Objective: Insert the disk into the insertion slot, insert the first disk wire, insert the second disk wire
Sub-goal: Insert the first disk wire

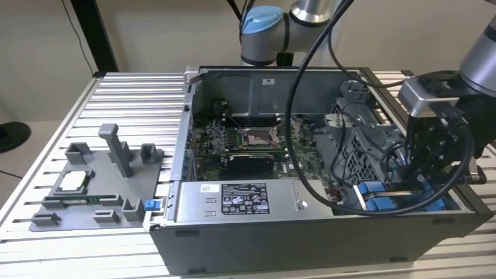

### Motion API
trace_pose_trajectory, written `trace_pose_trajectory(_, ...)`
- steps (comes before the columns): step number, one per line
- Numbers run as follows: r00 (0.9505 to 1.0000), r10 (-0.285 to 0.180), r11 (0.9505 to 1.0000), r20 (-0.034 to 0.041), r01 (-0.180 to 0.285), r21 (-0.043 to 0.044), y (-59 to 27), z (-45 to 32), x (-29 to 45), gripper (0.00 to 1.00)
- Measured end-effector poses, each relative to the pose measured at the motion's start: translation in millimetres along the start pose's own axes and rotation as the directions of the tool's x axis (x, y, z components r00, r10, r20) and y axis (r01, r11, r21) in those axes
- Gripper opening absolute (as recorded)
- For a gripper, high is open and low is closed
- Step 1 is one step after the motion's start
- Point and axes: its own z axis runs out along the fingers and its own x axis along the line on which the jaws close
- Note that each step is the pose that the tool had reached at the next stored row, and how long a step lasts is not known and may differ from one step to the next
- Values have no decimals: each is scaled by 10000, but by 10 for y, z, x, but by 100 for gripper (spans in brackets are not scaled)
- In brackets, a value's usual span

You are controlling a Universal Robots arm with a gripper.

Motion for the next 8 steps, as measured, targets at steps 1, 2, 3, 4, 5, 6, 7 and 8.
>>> trace_pose_trajectory(1,10000,0,10000,10,0,0,0,10,0,0)
trace_pose_trajectory(2,10000,0,10000,14,0,0,0,12,0,0)
trace_pose_trajectory(3,10000,0,10000,13,0,0,0,11,0,0)
trace_pose_trajectory(4,10000,-1,10000,12,1,0,0,6,0,0)
trace_pose_trajectory(5,10000,0,10000,24,0,-1,0,-4,-1,0)
trace_pose_trajectory(6,10000,1,10000,39,-1,-3,0,-25,-1,0)
trace_pose_trajectory(7,10000,1,10000,43,-1,-3,1,-64,-2,0)
trace_pose_trajectory(8,10000,1,10000,18,-1,-1,1,-122,-4,0)
